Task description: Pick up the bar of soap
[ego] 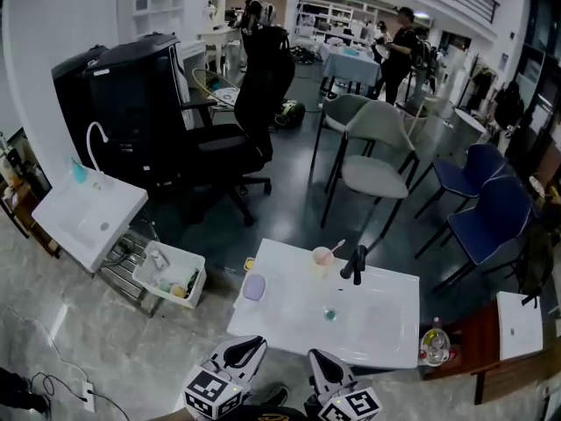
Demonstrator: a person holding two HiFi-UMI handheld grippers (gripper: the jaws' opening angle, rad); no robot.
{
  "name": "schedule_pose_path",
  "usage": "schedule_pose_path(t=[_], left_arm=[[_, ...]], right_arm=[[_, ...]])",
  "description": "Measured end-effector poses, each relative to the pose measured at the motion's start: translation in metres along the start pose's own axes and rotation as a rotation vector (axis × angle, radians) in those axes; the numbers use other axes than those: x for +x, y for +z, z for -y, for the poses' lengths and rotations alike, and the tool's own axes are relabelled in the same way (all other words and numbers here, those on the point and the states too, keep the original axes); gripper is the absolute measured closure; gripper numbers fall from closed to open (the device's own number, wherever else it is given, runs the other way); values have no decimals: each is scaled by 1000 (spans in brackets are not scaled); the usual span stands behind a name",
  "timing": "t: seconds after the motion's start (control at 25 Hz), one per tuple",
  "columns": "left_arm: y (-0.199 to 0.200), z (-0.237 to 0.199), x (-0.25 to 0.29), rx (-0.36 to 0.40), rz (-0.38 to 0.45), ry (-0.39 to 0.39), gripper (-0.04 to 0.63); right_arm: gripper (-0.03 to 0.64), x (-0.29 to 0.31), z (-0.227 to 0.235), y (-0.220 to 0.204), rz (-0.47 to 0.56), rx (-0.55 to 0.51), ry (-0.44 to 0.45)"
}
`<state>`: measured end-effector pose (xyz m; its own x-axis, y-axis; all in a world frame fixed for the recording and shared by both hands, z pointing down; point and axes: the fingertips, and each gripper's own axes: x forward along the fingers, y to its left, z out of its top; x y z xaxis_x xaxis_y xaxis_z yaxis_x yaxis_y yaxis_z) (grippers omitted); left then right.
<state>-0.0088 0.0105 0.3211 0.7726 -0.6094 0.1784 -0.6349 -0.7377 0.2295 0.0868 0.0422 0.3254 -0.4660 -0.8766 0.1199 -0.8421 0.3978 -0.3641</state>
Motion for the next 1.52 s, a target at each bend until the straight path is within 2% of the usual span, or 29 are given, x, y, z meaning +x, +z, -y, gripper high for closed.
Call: schedule_pose_path(t=[0.24,0.56,0.88,1.0,1.24,1.52], left_arm=[[0,1,24,17,-25,68,575],[-2,-9,44,13,-73,111,563],[3,-47,73,28,-45,95,531],[7,-72,82,7,-50,86,505],[-6,-124,92,-31,-150,119,389],[-64,-183,111,-29,-317,186,353]], right_arm=[[609,10,30,4,-12,43,73],[609,23,51,2,-40,110,90],[609,46,77,13,4,90,-1],[609,63,79,22,5,78,-32],[609,95,76,32,-39,78,-107],[609,118,81,26,-82,80,-181]])
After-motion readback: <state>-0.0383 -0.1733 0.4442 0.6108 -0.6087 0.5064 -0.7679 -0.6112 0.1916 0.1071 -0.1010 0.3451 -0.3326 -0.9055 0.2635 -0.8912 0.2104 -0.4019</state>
